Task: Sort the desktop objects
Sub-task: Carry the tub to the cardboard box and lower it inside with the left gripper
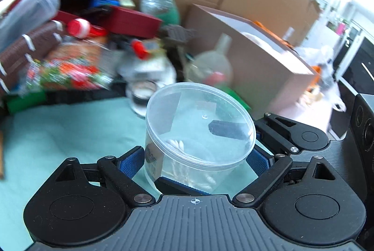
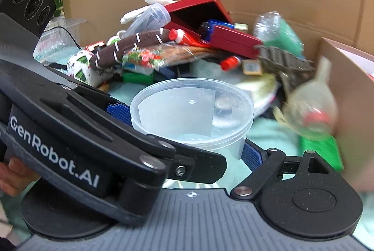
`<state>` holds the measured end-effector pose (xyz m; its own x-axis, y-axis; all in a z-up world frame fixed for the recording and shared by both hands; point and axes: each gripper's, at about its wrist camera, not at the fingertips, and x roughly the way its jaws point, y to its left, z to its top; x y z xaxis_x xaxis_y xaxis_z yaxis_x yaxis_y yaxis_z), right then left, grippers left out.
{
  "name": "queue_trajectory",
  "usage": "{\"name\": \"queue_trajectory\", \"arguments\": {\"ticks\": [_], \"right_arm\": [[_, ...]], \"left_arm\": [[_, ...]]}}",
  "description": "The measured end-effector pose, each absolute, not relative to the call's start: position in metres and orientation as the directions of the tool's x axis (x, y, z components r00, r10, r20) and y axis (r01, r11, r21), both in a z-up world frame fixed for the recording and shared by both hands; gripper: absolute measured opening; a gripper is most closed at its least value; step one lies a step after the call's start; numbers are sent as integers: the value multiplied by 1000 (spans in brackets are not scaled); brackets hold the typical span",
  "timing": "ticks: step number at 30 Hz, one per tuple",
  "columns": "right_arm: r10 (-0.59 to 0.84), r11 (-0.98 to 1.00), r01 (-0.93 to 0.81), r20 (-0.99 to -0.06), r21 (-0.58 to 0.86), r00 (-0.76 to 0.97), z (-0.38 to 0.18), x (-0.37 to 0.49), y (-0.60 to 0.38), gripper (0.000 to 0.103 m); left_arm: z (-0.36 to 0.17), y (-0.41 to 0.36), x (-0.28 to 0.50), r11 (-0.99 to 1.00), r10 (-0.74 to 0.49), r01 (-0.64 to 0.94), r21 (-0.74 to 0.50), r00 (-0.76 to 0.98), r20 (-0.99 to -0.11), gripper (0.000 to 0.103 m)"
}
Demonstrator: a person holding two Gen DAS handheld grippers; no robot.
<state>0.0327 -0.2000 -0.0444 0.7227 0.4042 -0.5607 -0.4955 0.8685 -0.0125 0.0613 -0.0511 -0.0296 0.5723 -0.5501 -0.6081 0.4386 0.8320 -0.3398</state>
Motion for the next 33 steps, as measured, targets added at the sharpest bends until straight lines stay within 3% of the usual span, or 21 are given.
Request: {"name": "queue_trajectory", "arguments": {"ticks": [7, 11, 13, 15, 24, 33], "right_arm": [[372, 893, -450, -564, 1, 737, -48, 0, -232, 91], [382, 898, -440, -546, 27, 746, -50, -10, -246, 91], [375, 902, -432, -544, 26, 750, -49, -12, -251, 91], [371, 905, -424, -535, 25, 759, -45, -15, -257, 91], [342, 926, -376, -397, -10, 852, 16, -16, -288, 91], [294, 945, -325, -336, -37, 895, 68, 51, -332, 91]], "left_arm": [[-35, -85, 36, 811, -576, 473, -345, 538, -615, 93], [-31, -98, 27, 809, -575, 487, -329, 542, -613, 99], [-28, -105, 26, 813, -566, 492, -311, 543, -620, 92], [-22, -112, 24, 810, -567, 504, -299, 546, -617, 92], [53, -146, 26, 798, -590, 558, -227, 647, -484, 92], [104, -192, 102, 776, -624, 591, -220, 669, -404, 92]]}}
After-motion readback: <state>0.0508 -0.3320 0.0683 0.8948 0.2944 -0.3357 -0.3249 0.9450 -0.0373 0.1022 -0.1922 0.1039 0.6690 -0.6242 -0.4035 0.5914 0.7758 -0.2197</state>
